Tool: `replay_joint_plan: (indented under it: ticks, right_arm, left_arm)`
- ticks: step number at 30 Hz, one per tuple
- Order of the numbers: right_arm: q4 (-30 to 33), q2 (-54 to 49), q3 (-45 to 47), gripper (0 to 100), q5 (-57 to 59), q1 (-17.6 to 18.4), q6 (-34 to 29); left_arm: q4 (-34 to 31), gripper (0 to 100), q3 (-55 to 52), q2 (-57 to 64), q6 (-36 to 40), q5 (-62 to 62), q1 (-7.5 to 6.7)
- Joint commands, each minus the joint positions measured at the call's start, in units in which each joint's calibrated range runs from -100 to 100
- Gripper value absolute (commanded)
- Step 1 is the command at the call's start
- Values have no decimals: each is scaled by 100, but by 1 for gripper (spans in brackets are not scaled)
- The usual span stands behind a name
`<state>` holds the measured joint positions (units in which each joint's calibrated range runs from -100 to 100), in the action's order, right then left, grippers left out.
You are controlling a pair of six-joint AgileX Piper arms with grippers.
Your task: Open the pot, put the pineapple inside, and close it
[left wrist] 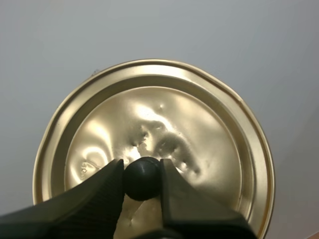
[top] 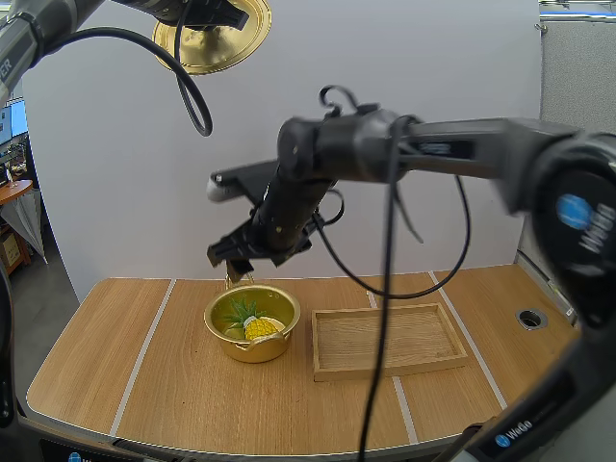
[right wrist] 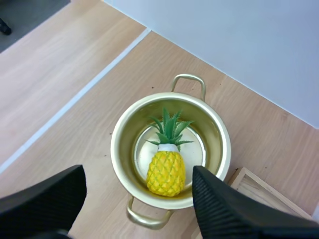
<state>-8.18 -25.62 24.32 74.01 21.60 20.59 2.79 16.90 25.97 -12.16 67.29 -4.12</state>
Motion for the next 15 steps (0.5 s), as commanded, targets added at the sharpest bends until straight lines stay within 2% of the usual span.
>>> replay_joint_plan:
  ticks: [1, 15]
  right_arm:
    - [-55, -679, 52, 100, 491, -23, 30]
    - [136, -3841, 1571, 100, 1172, -23, -57]
  left_arm:
    - [-50, 0, 58, 19, 14, -178, -21]
    - [-50, 0, 58, 19, 14, -178, -21]
